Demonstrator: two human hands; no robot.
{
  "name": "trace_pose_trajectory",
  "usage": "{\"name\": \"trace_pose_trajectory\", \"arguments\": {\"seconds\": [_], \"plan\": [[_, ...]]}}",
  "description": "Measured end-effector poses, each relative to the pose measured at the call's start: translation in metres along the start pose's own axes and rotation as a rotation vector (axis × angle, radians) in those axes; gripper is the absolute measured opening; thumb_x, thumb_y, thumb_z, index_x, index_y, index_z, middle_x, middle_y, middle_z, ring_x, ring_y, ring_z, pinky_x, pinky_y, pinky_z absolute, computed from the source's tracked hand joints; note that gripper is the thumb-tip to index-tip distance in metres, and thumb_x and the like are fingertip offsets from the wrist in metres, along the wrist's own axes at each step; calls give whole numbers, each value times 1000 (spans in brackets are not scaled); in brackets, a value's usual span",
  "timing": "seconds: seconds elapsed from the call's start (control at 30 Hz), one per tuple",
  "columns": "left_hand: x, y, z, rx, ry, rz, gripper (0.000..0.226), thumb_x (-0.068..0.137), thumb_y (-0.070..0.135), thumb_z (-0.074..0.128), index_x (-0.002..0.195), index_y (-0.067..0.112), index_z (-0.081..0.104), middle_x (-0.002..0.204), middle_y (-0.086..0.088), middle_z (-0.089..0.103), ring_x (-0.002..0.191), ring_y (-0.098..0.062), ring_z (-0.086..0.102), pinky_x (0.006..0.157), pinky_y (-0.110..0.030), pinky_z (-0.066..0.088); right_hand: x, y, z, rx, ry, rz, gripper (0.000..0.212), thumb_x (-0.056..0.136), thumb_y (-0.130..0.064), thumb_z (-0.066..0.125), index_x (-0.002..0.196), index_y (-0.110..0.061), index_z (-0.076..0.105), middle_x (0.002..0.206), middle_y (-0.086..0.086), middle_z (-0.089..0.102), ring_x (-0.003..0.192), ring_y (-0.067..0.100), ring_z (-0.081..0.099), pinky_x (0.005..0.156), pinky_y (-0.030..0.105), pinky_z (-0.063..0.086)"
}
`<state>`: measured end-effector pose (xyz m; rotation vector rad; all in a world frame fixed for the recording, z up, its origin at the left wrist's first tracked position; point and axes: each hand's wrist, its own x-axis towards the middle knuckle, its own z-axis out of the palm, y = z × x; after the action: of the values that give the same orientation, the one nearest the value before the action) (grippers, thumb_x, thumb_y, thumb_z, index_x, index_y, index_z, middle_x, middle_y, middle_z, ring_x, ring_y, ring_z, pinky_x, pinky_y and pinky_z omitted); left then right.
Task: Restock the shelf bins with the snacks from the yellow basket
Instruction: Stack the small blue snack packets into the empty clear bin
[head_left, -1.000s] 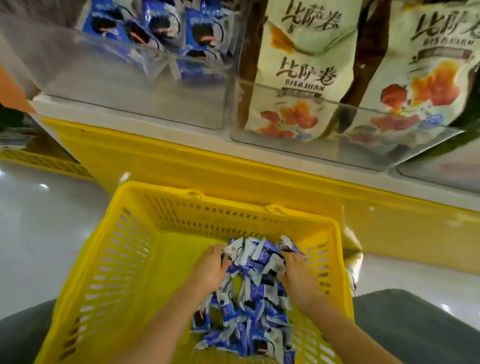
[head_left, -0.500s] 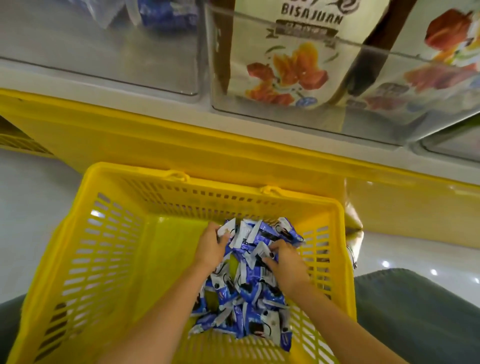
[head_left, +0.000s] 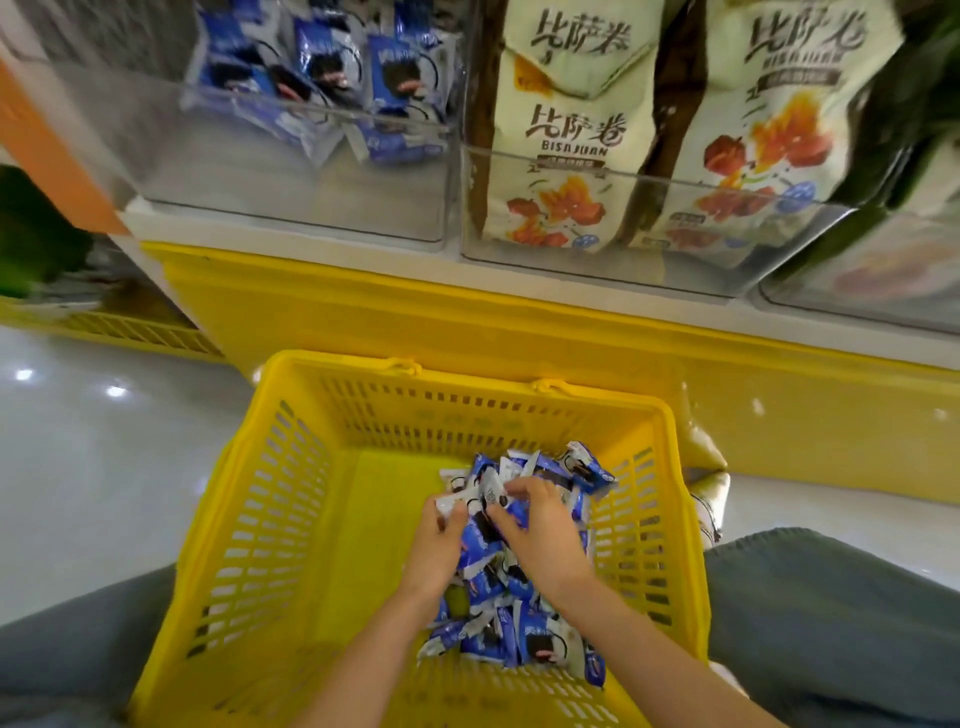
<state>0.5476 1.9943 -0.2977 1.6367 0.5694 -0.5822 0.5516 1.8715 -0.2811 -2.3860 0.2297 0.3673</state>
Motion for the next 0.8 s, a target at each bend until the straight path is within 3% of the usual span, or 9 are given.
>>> {"name": "trace_pose_trajectory", "arguments": {"seconds": [0.1, 0.17, 0.23, 0.3, 0.43, 0.53, 0.6, 0.7, 0.8], "plan": [[-14, 11, -7, -267, -89, -141, 38, 98, 36, 38, 130, 15, 38, 118, -7, 59, 94, -19, 59, 58, -29, 49, -14, -10, -1, 39, -99, -149, 28, 100, -21, 41, 124, -12, 54, 116, 3, 47, 109, 13, 50, 85, 1, 29], [-21, 13, -17, -446, -183, -212, 40, 92, 45, 44, 120, 16, 48, 113, -11, 66, 90, -23, 67, 62, -35, 55, -22, -12, -6, 71, -126, -213, 30, 100, -10, 35, 122, -10, 56, 115, 4, 50, 109, 10, 51, 86, -4, 28], [-25, 10, -26, -444, -258, -160, 45, 81, 50, 55, 113, 18, 52, 103, -10, 70, 87, -24, 69, 62, -34, 57, -29, -13, -11, 131, -154, -257, 31, 97, 0, 39, 120, -11, 57, 115, 0, 52, 105, -3, 50, 89, -1, 33], [-27, 7, -33, -401, -244, -110, 50, 69, 45, 70, 109, 23, 50, 110, -8, 67, 95, -23, 67, 65, -35, 57, -33, -14, -11, 216, -166, -285, 31, 94, 2, 44, 113, -18, 57, 112, -7, 54, 101, -10, 51, 86, 5, 41], [-24, 3, -45, -249, -88, -51, 49, 76, 36, 73, 116, 21, 49, 114, -1, 63, 93, -9, 65, 65, -28, 57, -28, -2, 1, 273, -112, -116, 22, 95, -9, 48, 106, -28, 52, 107, -11, 56, 93, -2, 54, 75, 11, 46], [-18, 0, -60, -254, -57, -40, 45, 79, 36, 70, 116, 22, 49, 116, -2, 62, 103, -18, 63, 90, -44, 51, -26, 26, 23, 87, -386, 21, 25, 94, -10, 53, 119, -16, 52, 118, -1, 54, 105, 10, 53, 89, 22, 48], [-15, 0, -68, -258, -37, -24, 35, 80, 33, 69, 109, 23, 51, 112, -2, 63, 100, -19, 64, 93, -47, 50, -28, 41, 39, -32, -582, 20, 38, 93, -8, 56, 129, -12, 47, 133, 4, 45, 117, 20, 50, 96, 24, 44], [-12, -4, -77, -264, -13, -23, 34, 82, 31, 68, 110, 22, 52, 109, -1, 65, 93, -13, 66, 79, -38, 57, -26, 46, 54, -132, -720, -19, 44, 90, -5, 58, 132, -11, 44, 136, 8, 40, 111, 22, 53, 87, 20, 46], [-11, -11, -83, -285, -3, -39, 32, 82, 30, 68, 107, 22, 51, 103, -1, 65, 87, -12, 67, 59, -24, 55, -20, 46, 67, -299, -788, -96, 41, 90, -3, 56, 130, -9, 48, 133, 12, 44, 115, 23, 51, 95, 30, 44]]}}
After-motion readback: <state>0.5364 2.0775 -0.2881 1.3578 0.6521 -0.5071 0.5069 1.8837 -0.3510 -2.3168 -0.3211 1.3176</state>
